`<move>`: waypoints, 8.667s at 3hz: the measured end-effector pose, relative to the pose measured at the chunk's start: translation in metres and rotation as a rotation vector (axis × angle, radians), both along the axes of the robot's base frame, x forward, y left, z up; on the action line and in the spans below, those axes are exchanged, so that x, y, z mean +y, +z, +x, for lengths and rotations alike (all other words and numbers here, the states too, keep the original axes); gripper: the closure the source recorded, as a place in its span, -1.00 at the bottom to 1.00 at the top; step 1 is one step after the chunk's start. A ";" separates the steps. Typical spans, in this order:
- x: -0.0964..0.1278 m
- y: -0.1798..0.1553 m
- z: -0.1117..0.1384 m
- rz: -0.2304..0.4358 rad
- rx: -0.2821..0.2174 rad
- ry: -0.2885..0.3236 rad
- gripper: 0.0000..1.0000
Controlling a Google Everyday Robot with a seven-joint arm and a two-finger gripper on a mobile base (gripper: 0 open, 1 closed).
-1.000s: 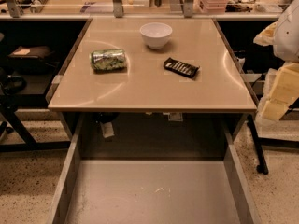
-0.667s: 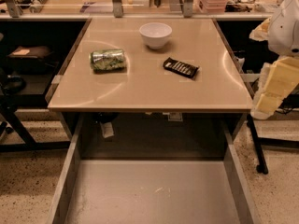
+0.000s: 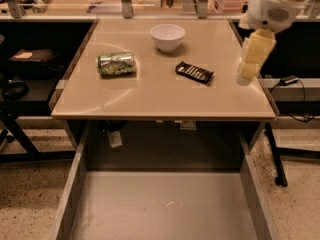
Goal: Place rxbar chocolate into top drawer
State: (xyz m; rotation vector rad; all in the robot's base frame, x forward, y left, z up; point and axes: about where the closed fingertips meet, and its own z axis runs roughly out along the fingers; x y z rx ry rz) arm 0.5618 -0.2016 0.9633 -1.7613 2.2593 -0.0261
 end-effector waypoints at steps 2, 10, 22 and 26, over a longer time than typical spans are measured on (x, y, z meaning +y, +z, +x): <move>0.042 0.000 0.050 0.190 -0.054 0.071 -1.00; 0.048 -0.111 0.113 0.644 -0.176 -0.023 -1.00; 0.060 -0.082 0.048 0.670 -0.209 0.146 1.00; 0.045 -0.199 -0.143 0.550 -0.156 0.176 1.00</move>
Offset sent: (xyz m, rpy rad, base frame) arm 0.0359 0.0166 -0.0070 0.0651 -0.0168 0.0391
